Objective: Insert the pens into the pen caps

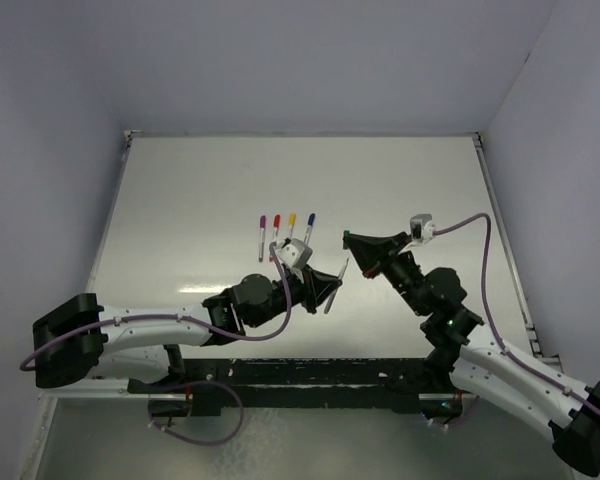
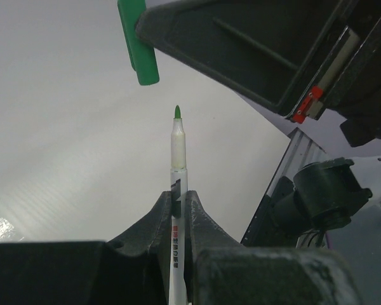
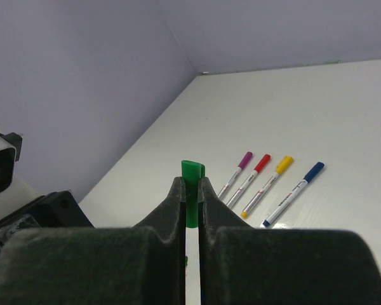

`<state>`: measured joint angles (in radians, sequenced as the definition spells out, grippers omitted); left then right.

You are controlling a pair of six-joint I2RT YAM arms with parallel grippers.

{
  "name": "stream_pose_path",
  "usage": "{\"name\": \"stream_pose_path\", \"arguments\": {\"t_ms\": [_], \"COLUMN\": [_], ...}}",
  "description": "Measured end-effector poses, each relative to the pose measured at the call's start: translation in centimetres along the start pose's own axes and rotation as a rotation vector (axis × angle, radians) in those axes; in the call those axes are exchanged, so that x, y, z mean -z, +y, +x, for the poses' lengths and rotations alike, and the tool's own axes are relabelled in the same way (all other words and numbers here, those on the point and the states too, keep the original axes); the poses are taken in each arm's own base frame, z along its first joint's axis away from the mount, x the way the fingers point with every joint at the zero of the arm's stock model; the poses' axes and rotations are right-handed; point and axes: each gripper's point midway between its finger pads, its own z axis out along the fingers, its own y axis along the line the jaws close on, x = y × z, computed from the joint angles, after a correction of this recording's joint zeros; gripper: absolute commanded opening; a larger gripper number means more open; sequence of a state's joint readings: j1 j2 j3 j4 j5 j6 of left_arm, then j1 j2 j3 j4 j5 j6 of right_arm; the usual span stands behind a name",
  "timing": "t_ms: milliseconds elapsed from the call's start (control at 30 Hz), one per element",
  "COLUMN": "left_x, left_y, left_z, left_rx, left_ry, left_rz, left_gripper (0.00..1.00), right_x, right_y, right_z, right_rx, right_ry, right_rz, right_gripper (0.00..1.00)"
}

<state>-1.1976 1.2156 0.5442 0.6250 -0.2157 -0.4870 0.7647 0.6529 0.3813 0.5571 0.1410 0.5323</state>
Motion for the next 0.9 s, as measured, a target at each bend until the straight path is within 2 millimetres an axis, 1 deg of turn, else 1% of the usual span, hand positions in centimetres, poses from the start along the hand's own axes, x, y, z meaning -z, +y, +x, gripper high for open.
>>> {"name": "stream_pose_path", "arguments": {"t_ms": [133, 367, 467, 900], "left_x": [-0.1, 0.2, 0.1, 0.4], "left_y": [-0.6, -0.2, -0.2, 0.2], "left_z": [-1.0, -0.9, -1.3, -1.9], "left_rx": [0.014, 0.023, 0.026, 0.035], "left_ry": [-0.044, -0.064, -0.079, -0.128], "left_rz": [0.025, 0.016, 0.015, 0.001], "left_gripper": [0.00, 0.00, 0.00, 0.00], "right_x": [0.6, 0.8, 0.9, 0.7], "right_y": [0.1, 0.6, 0.4, 0.3], "right_z": [-0.2, -1.6, -1.9, -1.3], "right_rx": [-0.004, -0.020, -0.037, -0.119], "right_ry": [-0.040, -0.116, -0.141, -0.156], "right_rz": [-0.024, -0.053, -0.047, -0.056], "right_gripper": [0.00, 0.00, 0.00, 0.00]}}
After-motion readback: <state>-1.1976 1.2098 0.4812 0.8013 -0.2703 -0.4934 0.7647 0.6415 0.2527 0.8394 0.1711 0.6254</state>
